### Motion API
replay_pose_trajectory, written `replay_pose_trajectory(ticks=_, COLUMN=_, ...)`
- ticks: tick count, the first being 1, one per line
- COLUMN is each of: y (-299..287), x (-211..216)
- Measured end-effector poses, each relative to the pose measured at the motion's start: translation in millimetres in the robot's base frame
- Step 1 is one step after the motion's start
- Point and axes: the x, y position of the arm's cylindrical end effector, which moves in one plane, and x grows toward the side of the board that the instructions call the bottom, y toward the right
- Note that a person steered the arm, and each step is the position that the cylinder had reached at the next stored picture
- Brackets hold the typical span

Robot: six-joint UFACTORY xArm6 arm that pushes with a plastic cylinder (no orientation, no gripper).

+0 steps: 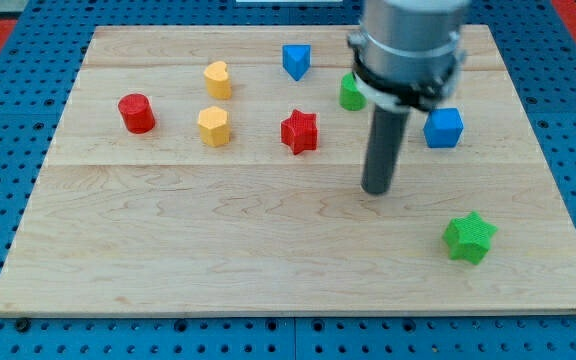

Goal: Move green star to the right of the red star

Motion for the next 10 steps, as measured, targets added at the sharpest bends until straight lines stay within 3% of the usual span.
replay_pose_trajectory(ticks=1, y=-11.0, x=18.1)
replay_pose_trajectory(ticks=3, y=45.5, x=106.6)
replay_pose_trajectory(ticks=4, y=90.4, x=97.8)
replay_pose_trajectory(ticks=6, y=97.7, x=-1.8)
replay_pose_trajectory(ticks=7, y=75.6, x=-31.7)
replay_pose_trajectory(ticks=9, y=59.2, x=0.2)
replay_pose_trajectory(ticks=10, y=50.9, x=-27.7)
